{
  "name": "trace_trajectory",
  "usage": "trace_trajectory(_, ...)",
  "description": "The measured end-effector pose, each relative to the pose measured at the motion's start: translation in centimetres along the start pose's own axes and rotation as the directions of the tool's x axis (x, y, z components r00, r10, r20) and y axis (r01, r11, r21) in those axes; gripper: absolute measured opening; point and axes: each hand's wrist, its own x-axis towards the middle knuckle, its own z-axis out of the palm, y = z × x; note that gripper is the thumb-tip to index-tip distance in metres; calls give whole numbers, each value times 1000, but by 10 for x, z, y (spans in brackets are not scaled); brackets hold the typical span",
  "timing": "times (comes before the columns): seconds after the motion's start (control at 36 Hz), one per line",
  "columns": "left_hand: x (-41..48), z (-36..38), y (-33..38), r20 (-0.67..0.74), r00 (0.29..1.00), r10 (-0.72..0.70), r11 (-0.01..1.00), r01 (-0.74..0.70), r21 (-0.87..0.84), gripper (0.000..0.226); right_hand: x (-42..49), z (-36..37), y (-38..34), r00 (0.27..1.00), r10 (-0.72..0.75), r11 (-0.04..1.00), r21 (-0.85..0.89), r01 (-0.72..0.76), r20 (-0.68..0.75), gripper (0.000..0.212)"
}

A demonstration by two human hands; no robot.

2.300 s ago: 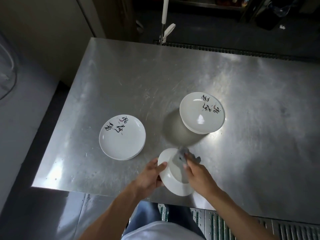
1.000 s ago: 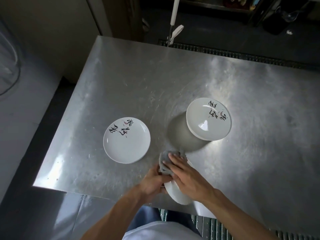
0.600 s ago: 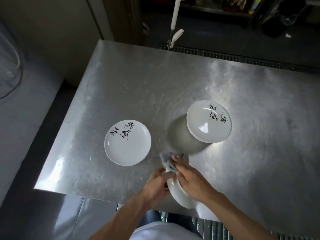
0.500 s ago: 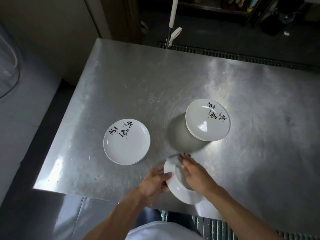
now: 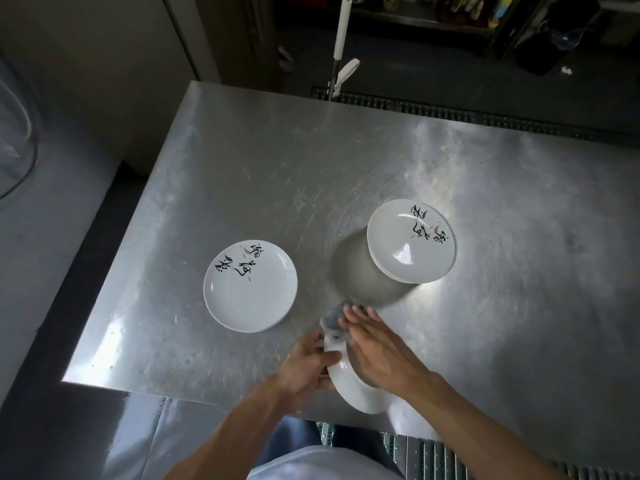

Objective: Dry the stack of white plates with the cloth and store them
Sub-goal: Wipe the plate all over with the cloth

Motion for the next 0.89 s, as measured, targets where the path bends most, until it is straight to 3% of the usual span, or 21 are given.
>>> trace_trajectory(0.06,1,0,1,-21,999,24,1000,-24,-17,23,6,-7,8,981,188,981,64,-186,-39,49)
trace_trajectory(0.14,3,0,0,-85,994,68,984,-81,-162,24,2,-13,16,924,376,910,161,-382,65,56)
trace_trajectory(0.19,4,-3,1,-83,994,72,971,-89,-222,31,-8,-13,12,934,343,915,186,-357,105,58)
trace_trajectory(0.28,5,-8,7,7,1000,25,988,-24,-155,51,-16,-6,-1,955,272,937,195,-291,118,60)
trace_trajectory(0.44,2,-18,8,140,990,-1,1000,3,-18,46,0,-2,-9,965,207,903,349,-252,160,56)
trace_trajectory(0.5,1,-21,7,137,990,-25,1000,27,-15,46,6,-4,-1,958,243,890,359,-282,152,62)
trace_trajectory(0.58,-2,-18,6,152,987,-60,997,51,66,44,12,-3,5,950,290,889,335,-312,117,55)
trace_trajectory(0.67,-3,-16,5,166,984,-63,995,50,83,41,10,4,-12,999,36,967,253,-38,11,49)
trace_trajectory(0.72,-4,-16,4,148,988,-52,997,42,69,44,10,9,-14,993,-104,967,238,89,53,49)
trace_trajectory(0.75,-5,-16,4,142,989,-50,997,40,69,46,11,9,-9,993,-103,969,230,89,49,49)
trace_trajectory(0.83,-5,-17,2,133,990,-51,998,45,49,50,11,7,5,993,120,961,248,-118,8,49)
trace_trajectory(0.89,-4,-16,1,129,990,-48,999,45,25,48,11,5,0,998,63,972,228,-60,-7,49)
